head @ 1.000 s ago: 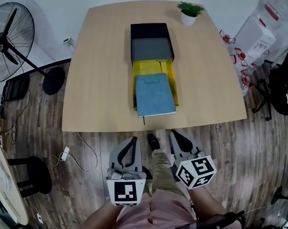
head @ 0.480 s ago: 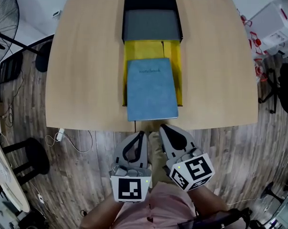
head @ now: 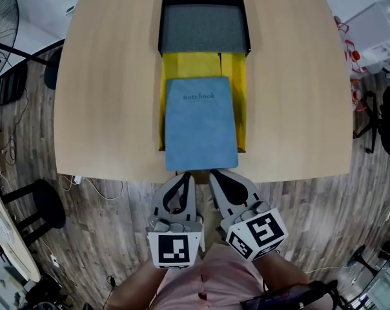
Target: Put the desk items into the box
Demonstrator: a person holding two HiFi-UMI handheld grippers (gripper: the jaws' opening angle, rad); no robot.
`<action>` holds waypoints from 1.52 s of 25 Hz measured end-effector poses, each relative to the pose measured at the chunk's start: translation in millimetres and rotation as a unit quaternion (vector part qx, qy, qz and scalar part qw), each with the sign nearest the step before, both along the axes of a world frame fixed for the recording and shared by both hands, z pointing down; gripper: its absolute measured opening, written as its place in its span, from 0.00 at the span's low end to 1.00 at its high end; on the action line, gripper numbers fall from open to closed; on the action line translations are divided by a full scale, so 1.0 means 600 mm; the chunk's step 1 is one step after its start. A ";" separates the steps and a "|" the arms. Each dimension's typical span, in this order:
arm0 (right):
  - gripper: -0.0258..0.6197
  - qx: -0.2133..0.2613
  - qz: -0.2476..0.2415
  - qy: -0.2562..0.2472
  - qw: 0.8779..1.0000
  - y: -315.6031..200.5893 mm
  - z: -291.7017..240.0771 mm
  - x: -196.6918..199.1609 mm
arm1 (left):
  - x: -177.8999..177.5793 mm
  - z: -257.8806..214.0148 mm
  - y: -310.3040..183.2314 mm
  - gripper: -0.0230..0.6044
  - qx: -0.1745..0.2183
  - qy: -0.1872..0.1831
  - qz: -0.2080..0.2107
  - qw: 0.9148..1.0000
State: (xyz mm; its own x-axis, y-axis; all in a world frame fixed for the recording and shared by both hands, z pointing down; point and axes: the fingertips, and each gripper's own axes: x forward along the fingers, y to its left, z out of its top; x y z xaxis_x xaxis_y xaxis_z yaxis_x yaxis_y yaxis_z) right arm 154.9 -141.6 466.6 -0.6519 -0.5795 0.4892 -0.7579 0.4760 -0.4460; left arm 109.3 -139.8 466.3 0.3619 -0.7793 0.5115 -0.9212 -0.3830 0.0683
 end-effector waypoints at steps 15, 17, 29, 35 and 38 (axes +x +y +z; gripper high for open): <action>0.04 -0.007 0.003 -0.003 1.000 -0.051 0.004 -0.003 | 0.005 0.017 -0.052 0.05 -0.009 -0.004 -0.008 1.000; 0.04 -0.007 0.004 -0.004 1.000 -0.057 0.005 0.000 | 0.007 0.019 -0.058 0.05 -0.009 -0.003 -0.010 1.000; 0.04 -0.011 0.005 -0.004 1.000 -0.070 0.005 -0.001 | 0.002 0.005 -0.070 0.05 -0.005 0.017 -0.034 0.999; 0.04 -0.004 0.004 -0.010 1.000 -0.082 -0.003 -0.009 | -0.004 0.002 -0.078 0.05 -0.004 0.008 -0.041 0.999; 0.04 -0.002 0.006 -0.013 1.000 -0.093 -0.007 -0.014 | -0.004 0.002 -0.078 0.05 -0.007 0.010 -0.039 0.999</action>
